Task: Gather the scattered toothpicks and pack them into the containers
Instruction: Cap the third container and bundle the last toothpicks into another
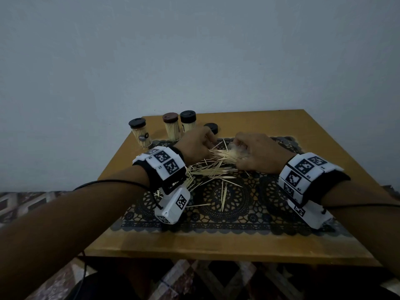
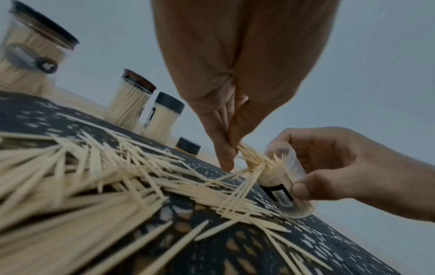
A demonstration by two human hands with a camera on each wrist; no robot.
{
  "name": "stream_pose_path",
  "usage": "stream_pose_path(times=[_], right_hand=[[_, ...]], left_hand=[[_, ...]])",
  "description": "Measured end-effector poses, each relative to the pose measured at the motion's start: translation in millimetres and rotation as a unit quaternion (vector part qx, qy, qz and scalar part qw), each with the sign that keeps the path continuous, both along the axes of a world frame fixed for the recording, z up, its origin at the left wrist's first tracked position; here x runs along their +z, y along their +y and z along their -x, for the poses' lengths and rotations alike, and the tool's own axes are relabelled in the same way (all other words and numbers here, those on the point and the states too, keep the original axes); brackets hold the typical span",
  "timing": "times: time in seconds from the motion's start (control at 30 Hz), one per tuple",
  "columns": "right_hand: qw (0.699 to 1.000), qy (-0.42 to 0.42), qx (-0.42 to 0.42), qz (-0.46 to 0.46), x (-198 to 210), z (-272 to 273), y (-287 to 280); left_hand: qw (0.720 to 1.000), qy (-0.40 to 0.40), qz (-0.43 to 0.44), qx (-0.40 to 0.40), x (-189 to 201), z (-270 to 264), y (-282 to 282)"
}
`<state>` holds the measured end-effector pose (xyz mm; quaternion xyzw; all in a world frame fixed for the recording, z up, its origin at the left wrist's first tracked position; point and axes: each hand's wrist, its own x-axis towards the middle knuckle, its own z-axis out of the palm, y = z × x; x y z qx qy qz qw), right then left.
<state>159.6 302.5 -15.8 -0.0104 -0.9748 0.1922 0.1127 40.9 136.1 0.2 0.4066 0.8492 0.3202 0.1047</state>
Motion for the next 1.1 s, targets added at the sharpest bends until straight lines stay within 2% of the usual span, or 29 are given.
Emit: stream_pose_path(times=[0.3, 0.37, 0.5, 0.57, 0.73, 0.97, 1.1], right_hand=[[1.0, 0.007, 0.009, 0.006, -2.5, 1.3, 1.3], [1.0, 0.006, 0.004, 0.002, -3.0, 1.7, 1.6], [1.0, 0.011, -0.008, 0.001, -2.8, 1.8, 2.4], [1.0, 0.017, -0.011, 0.007, -2.1, 1.5, 2.0], [1.0, 0.024, -0.002, 0.009, -0.8, 0.9, 1.4], [1.0, 0.028, 0.008, 0.004, -0.5, 1.2, 2.7], [0.999, 0.032, 0.022, 0.009, -2.1, 2.0, 1.8]], left_hand=[[0.994, 0.08, -0.074, 0.001, -6.9, -6.9, 4.4], [0.994, 0.058, -0.092, 0.002, -5.6, -7.1, 4.7], [0.99, -0.046, -0.13, 0.041, -5.0, -4.8, 2.5], [0.991, -0.072, -0.102, 0.043, -5.9, -4.0, -1.2], [0.989, -0.12, 0.074, -0.044, -5.3, -25.7, -4.5], [0.982, -0.161, 0.069, -0.07, -3.1, -26.9, -4.1], [0.982, -0.124, 0.126, -0.06, -1.6, -27.9, -10.5]])
